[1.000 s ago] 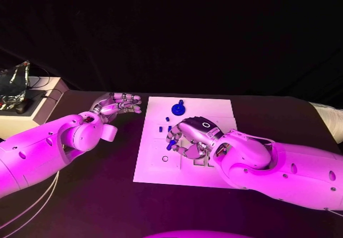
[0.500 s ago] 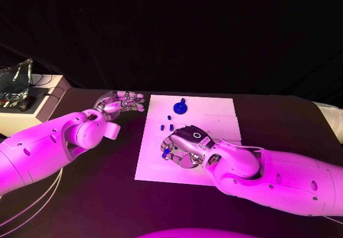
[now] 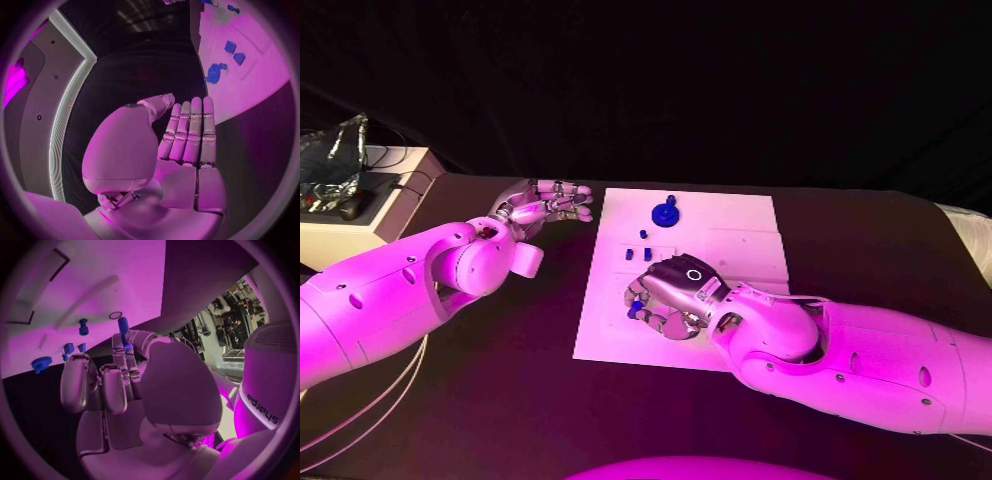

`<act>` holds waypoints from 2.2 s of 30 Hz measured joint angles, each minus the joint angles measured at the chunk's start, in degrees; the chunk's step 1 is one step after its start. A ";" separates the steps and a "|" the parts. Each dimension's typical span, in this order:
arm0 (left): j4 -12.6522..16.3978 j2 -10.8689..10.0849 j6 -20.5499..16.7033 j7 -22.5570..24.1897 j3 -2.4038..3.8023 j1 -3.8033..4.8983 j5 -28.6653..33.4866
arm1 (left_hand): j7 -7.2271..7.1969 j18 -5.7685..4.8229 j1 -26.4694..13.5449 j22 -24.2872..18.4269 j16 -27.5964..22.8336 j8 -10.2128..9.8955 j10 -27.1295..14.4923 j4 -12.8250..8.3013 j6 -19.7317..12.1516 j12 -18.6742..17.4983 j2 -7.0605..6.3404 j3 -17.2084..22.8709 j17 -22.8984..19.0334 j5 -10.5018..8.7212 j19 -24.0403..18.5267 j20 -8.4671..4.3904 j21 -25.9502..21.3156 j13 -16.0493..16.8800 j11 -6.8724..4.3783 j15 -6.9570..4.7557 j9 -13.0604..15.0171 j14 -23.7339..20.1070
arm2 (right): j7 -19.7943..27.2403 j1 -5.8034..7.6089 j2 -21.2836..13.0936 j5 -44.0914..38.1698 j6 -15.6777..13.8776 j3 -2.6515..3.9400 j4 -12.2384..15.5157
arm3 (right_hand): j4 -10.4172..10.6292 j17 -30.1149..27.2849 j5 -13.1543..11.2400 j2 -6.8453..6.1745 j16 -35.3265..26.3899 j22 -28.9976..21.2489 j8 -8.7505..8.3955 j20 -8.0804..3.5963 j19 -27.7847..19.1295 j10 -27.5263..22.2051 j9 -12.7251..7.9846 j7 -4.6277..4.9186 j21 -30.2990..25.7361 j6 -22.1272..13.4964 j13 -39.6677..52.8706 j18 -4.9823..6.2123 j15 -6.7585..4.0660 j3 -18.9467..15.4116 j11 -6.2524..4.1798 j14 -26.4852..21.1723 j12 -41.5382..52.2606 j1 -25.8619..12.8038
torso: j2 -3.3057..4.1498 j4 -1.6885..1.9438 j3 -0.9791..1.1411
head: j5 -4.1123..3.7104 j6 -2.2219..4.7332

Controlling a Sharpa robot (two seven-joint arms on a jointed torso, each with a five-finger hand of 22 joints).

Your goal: Assemble the parts on the task board

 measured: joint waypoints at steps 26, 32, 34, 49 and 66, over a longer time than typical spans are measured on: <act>0.10 -0.31 0.01 -0.05 0.00 0.00 0.01 | 0.00 0.00 0.00 0.01 0.00 0.00 0.00 -0.16 0.00 0.00 0.00 -0.16 0.00 0.00 0.00 0.00 -0.26 0.00 0.00 0.00 -0.08 0.00 | -0.38 -0.07 -0.34 -1.99 1.65 -0.02 -0.81 | -0.82 0.05 0.04 0.09 0.00 -0.02 0.01 0.00 0.00 0.00 0.04 -0.10 0.00 0.15 0.01 0.00 0.00 0.49 0.00 0.00 -0.05 -0.09 | -0.03 -0.03 0.00 | 0.16 -0.31; 0.13 -0.37 0.01 -0.06 0.00 0.00 0.01 | 0.00 0.00 0.00 0.01 0.00 0.00 0.00 -0.16 0.00 0.00 0.00 -0.16 0.00 0.00 0.00 0.00 -0.26 0.00 0.00 0.00 -0.07 0.00 | -0.35 -0.07 -0.13 -2.09 2.36 -0.02 -1.04 | -0.99 0.05 0.04 0.13 0.00 -0.02 0.01 0.00 0.00 0.00 0.08 -0.09 0.00 0.15 0.02 0.00 0.00 0.50 0.00 0.00 -0.15 -0.14 | -0.03 -0.03 0.01 | 0.15 -0.40; 0.15 -0.38 0.01 -0.06 0.00 0.00 0.01 | 0.00 0.00 0.00 0.01 0.00 0.00 0.00 -0.16 0.00 0.00 0.00 -0.16 0.00 0.00 0.00 0.00 -0.26 0.00 0.00 0.00 -0.08 0.00 | -0.29 -0.06 0.02 -2.10 2.59 -0.02 -1.17 | -1.13 0.02 0.04 0.13 0.00 -0.02 0.01 0.00 0.00 0.00 0.10 -0.09 0.00 0.15 0.02 0.00 0.00 0.63 0.00 0.00 -0.22 -0.14 | -0.03 -0.03 0.00 | 0.15 -0.42; 0.21 -0.44 0.03 -0.15 0.00 0.00 0.01 | 0.00 0.00 0.00 -0.06 0.00 0.00 0.00 -0.16 0.00 0.00 0.00 -0.16 0.00 0.00 0.00 0.00 -0.26 0.00 0.00 0.00 -0.14 0.00 | 0.14 -0.04 0.62 -2.20 2.67 -0.23 -1.84 | -1.24 -1.10 -4.83 -2.63 0.00 -0.03 -2.48 0.22 0.21 -5.01 4.05 0.12 -2.89 -5.33 -1.58 0.00 0.41 -2.57 0.05 -0.01 0.31 -7.11 | -0.03 -0.03 -0.01 | 0.26 -0.55; 0.17 -0.42 0.08 -0.29 0.00 -0.01 0.01 | 0.00 0.00 0.00 -0.06 0.00 0.00 0.00 -0.16 0.00 0.00 0.00 -0.16 0.00 0.00 0.00 0.00 -0.26 0.00 0.00 0.00 -0.13 0.00 | 0.72 -0.07 0.38 -2.19 0.86 -0.31 -1.68 | -1.08 -4.33 -5.90 -3.57 -1.35 -0.03 -3.94 0.87 0.03 -8.66 3.00 -0.28 -7.99 -6.95 -1.79 0.01 0.93 -5.55 0.85 0.08 0.31 -6.70 | -0.05 -0.05 0.03 | 0.16 -0.57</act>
